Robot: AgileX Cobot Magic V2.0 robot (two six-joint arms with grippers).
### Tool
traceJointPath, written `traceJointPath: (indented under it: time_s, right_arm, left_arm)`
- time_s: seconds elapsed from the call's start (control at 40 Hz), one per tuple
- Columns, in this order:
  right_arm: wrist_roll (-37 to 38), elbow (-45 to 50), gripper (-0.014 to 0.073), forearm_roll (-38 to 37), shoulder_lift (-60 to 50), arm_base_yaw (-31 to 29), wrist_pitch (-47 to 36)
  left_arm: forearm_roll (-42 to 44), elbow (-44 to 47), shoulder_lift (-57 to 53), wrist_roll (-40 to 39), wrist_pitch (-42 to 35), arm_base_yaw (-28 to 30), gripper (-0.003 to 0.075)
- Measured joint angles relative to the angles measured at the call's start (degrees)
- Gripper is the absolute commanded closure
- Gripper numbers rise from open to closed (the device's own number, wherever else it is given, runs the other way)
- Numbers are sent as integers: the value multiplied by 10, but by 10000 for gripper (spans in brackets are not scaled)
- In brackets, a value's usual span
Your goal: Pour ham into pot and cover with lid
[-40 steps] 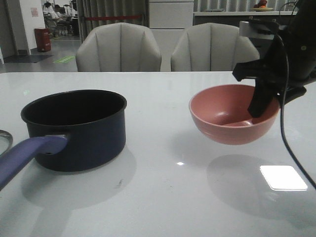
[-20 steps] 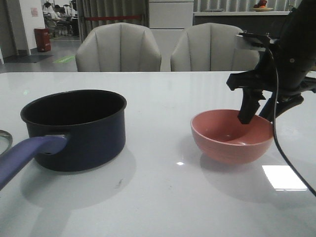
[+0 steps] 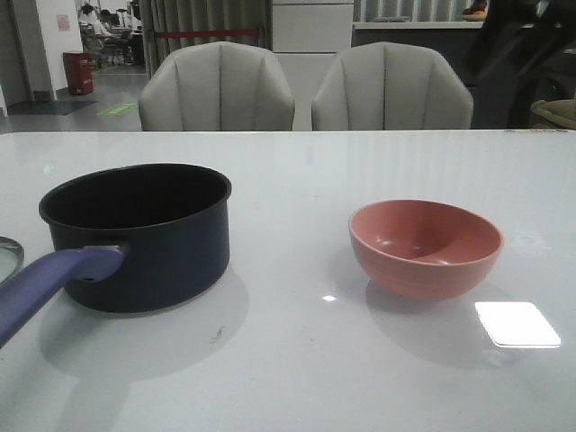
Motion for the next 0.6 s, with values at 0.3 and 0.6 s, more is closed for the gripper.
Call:
traceJointPath:
  time_s: [0.3,0.6]
  right_arm:
    - [0,170,173,11,-225,6,-154]
    - [0,365,173,32,-453,70,-244]
  left_arm:
    - [0,0,0,0,0,0,265]
    - [0,0,0,0,0,0,265]
